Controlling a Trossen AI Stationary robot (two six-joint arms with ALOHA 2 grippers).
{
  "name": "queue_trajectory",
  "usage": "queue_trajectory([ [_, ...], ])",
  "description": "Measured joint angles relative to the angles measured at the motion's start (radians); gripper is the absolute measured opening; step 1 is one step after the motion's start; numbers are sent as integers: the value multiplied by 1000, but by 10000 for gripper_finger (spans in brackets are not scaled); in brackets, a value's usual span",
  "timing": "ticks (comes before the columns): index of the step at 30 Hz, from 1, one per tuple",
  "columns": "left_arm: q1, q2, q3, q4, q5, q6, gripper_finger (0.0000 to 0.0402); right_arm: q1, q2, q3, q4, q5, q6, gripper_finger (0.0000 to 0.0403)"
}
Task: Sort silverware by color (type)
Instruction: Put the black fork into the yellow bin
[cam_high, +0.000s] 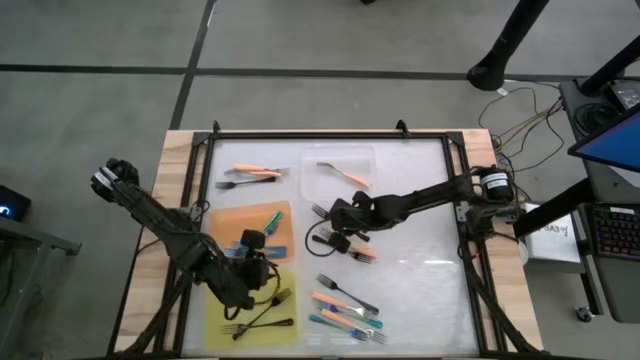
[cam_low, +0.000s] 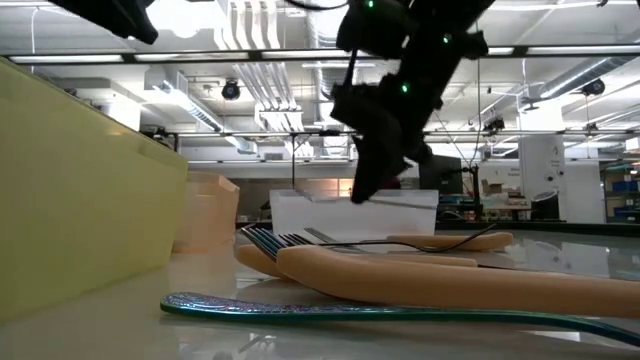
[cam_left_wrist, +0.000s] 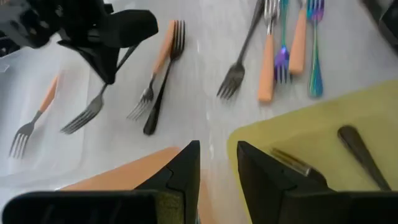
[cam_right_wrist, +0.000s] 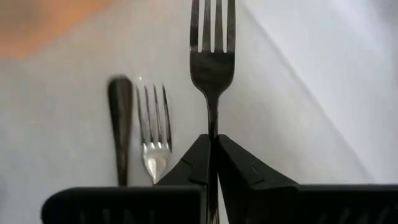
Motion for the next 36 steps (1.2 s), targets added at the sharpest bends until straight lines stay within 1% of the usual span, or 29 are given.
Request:
queue_trajectory([
  [3, 12, -100, -140, 169, -5, 24, 88, -4, -28, 30, 2, 3, -20, 9],
  [6, 30, -210, -311, 433, -12, 77, 88, -5, -46, 69, 9, 5, -58, 9],
  [9, 59, -287, -454, 710, -25, 161, 88, -3, -54, 114, 14, 21, -100, 9],
  [11, 94, -316, -525, 897, -80, 202, 88, -1, -56, 150, 17, 51, -141, 9],
  [14, 169, -338, -603, 1110, -187, 222, 88, -1, -56, 207, 18, 95, -204, 9],
  [17, 254, -334, -640, 1246, -274, 168, 88, 3, -50, 255, 21, 182, -290, 9],
  [20, 329, -317, -643, 1317, -286, 134, 88, 11, -45, 282, 40, 304, -380, 9],
  [23, 370, -297, -644, 1373, -298, 150, 88, 27, -45, 290, 90, 433, -476, 9],
  [26, 389, -275, -643, 1451, -385, 193, 88, 38, -45, 290, 166, 520, -568, 9],
  [29, 398, -246, -636, 1520, -467, 252, 88, 45, -44, 286, 247, 525, -629, 9],
  [36, 418, -153, -594, 1724, -439, 372, 88, 49, -17, 284, 387, 519, -745, 9],
])
